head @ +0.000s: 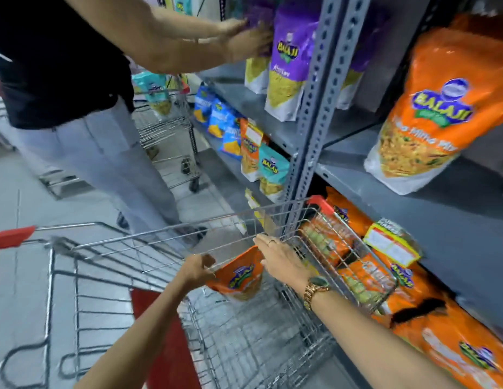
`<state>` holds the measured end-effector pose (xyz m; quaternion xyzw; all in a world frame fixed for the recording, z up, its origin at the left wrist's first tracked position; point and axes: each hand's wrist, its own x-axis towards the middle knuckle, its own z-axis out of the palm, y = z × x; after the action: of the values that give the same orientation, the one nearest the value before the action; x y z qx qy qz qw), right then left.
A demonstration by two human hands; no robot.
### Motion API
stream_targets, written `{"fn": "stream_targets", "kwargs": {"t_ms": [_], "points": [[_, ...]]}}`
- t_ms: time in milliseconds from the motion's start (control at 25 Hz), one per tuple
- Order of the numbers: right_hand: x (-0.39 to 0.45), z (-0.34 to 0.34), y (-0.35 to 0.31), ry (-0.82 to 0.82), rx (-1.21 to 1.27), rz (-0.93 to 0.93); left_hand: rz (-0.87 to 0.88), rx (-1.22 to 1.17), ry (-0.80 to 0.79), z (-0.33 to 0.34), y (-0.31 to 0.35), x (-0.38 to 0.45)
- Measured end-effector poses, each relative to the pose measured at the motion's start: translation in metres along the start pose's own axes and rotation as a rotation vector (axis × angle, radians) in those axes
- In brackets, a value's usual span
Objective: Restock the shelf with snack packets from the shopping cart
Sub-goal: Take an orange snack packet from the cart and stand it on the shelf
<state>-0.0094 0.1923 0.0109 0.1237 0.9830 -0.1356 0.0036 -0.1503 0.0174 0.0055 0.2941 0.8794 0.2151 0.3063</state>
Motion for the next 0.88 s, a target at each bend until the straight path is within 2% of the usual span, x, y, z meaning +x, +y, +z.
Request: {"fn": "stream_targets", "kwargs": {"t_ms": [160,280,480,600,800,880], "points": [[0.012,0.017,-0.009,-0.082,-0.120,0.085,0.057,0.213,-0.106,0.012,-0.021,0.006],[0.012,0.022,-0.011,-0.069,-0.299,0.069,0.087,0.339,-0.100,0.018,-0.023,0.011],[0.004,0.016,0.000,-0.033,-0.365,0.095,0.098,0.314,-0.038,0.019,-0.009,0.021],[-0.010,0.005,0.014,0.092,-0.296,0.112,0.133,0.104,0.044,0.012,0.012,0.020],[-0.052,-0.046,0.035,0.419,-0.038,0.135,0.249,-0.549,0.162,0.004,0.065,0.006],[-0.075,-0.071,0.041,0.562,-0.008,0.129,0.352,-0.685,0.165,-0.002,0.097,0.001]]}}
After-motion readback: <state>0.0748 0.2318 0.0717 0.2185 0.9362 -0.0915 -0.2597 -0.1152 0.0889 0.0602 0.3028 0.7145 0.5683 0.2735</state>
